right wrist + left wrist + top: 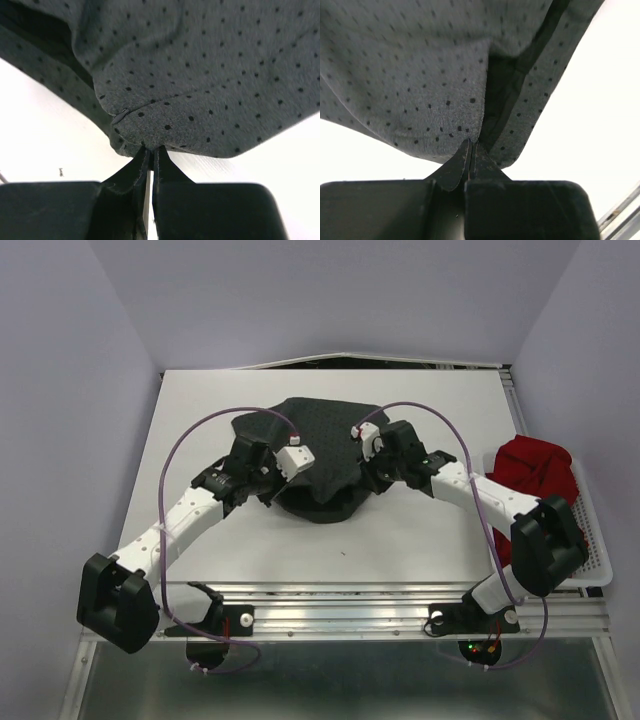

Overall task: Fold and stack the skirts
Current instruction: Flatten the skirt out

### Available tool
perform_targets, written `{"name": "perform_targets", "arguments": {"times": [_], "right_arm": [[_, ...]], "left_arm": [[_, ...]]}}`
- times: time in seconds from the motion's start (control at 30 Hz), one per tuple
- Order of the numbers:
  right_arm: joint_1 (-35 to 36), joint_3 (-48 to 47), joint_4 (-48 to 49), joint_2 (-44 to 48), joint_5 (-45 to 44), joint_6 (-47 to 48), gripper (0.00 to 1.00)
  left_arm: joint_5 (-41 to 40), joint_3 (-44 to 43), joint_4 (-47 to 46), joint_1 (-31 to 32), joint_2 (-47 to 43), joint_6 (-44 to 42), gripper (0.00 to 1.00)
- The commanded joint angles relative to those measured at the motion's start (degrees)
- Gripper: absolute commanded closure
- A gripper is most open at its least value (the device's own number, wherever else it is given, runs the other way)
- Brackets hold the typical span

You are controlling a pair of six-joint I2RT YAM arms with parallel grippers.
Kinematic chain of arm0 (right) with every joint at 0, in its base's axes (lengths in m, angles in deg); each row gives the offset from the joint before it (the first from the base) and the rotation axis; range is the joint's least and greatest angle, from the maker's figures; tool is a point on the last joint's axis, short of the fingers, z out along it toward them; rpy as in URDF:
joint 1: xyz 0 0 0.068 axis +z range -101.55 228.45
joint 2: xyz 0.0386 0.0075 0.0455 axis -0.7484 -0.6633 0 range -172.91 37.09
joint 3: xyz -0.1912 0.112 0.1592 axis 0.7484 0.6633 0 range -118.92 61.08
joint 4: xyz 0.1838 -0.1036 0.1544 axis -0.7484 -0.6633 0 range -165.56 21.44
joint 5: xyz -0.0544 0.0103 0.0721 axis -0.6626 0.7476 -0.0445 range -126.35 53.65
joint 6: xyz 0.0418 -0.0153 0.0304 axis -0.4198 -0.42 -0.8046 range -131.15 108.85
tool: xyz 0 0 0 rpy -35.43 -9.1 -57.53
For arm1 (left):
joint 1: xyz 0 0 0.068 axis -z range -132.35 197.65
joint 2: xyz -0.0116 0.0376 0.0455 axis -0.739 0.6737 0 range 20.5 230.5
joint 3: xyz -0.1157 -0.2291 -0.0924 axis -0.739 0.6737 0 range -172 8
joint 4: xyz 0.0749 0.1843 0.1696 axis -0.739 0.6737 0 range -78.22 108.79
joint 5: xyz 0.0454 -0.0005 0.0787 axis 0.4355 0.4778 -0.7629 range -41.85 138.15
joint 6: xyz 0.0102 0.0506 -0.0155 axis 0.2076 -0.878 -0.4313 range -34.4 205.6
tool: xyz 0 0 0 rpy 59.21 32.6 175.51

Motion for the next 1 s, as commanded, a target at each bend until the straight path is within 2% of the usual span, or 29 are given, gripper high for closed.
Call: {"name": "perform_targets", "arguments": {"times": [0.0, 0.1, 0.2, 0.27, 0.3, 0.33, 0.43, 0.47, 0.6, 0.73, 0.97], "right_arm": [[0.01, -3.62, -1.38, -0.47, 3.37, -0.85, 0.99], [0.01, -0.81, -2.34, 1.19, -1.38, 1.43, 0.99], [-1.83, 1.65, -4.28, 4.36, -4.27, 3.02, 0.99], [-2.97, 3.22, -5.42, 6.2, -5.51, 5.11, 0.99], [-2.98, 3.67, -6.12, 6.56, -5.08, 6.52, 0.99], [-2.98, 4.28, -8.13, 6.65, -3.68, 8.19, 0.95], [-2.98, 3.07, -11.31, 5.42, 2.29, 9.52, 0.42], [-2.98, 2.45, -11.14, 4.98, 3.26, 9.35, 0.33], [-2.98, -2.55, -9.38, 1.22, 6.16, 7.94, 0.33], [-0.27, -8.18, -10.26, -2.74, 8.19, 7.85, 0.34], [5.63, -5.56, -7.63, -4.6, 5.92, 9.52, 0.37]], "left_arm": [[6.91, -3.57, 0.65, -2.22, -3.13, 6.21, 1.0], [6.92, -4.45, 0.82, -4.16, -2.78, 7.97, 1.0], [9.72, -5.68, 2.14, -10.65, -2.43, 7.8, 1.0], [10.0, -6.56, 4.85, -14.17, -1.38, 5.26, 1.0], [9.91, -6.39, 6.17, -14.45, -1.38, 1.33, 1.0], [10.34, -5.86, 8.01, -14.45, -1.55, -0.53, 1.0], [12.8, -3.49, 10.84, -13.66, -1.55, -5.81, 1.0], [12.9, -2.96, 11.63, -12.88, -1.2, -6.96, 1.0], [11.05, 0.46, 10.06, -7.96, -0.41, -6.53, 1.0], [10.26, 0.65, 8.65, -7.59, 1.43, -4.69, 1.0], [11.48, -0.76, 8.47, -9.26, 3.28, -3.36, 1.0]]}}
